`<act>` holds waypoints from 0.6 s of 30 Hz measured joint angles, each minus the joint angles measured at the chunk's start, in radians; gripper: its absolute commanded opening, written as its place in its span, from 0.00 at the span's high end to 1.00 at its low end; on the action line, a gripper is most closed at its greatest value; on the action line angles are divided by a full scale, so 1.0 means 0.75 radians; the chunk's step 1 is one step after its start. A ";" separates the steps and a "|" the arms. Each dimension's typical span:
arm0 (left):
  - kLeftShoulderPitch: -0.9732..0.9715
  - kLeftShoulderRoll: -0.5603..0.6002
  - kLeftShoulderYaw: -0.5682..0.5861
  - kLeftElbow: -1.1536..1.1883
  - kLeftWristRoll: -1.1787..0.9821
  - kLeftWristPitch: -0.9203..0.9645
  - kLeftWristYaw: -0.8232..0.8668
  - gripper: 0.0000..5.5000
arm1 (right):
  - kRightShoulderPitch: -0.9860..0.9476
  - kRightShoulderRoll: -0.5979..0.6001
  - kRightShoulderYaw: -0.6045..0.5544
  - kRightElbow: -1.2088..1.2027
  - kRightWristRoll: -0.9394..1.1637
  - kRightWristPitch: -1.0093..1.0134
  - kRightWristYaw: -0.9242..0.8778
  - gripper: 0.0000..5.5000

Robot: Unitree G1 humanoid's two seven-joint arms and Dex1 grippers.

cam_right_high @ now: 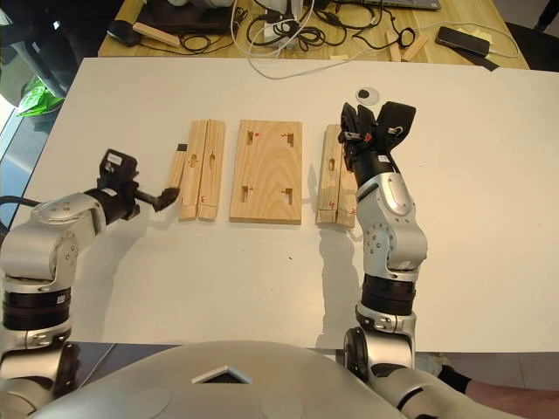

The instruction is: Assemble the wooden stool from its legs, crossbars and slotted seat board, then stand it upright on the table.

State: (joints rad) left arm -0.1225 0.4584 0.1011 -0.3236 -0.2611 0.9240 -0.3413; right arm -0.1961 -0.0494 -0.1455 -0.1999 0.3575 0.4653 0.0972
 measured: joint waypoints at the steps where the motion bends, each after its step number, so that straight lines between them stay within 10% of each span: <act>1: 0.000 -0.028 0.016 0.000 -0.008 -0.023 0.013 0.07 | 0.000 0.000 0.001 0.000 0.000 0.000 0.000 0.76; 18: 0.157 0.130 -0.064 -0.041 0.110 0.108 0.042 0.02 | -0.007 -0.009 -0.008 0.002 0.013 0.011 0.001 0.76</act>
State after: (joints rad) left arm -0.0046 0.5559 0.0534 -0.3545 -0.1786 1.0049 -0.3097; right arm -0.2010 -0.0559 -0.1514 -0.1982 0.3674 0.4738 0.0979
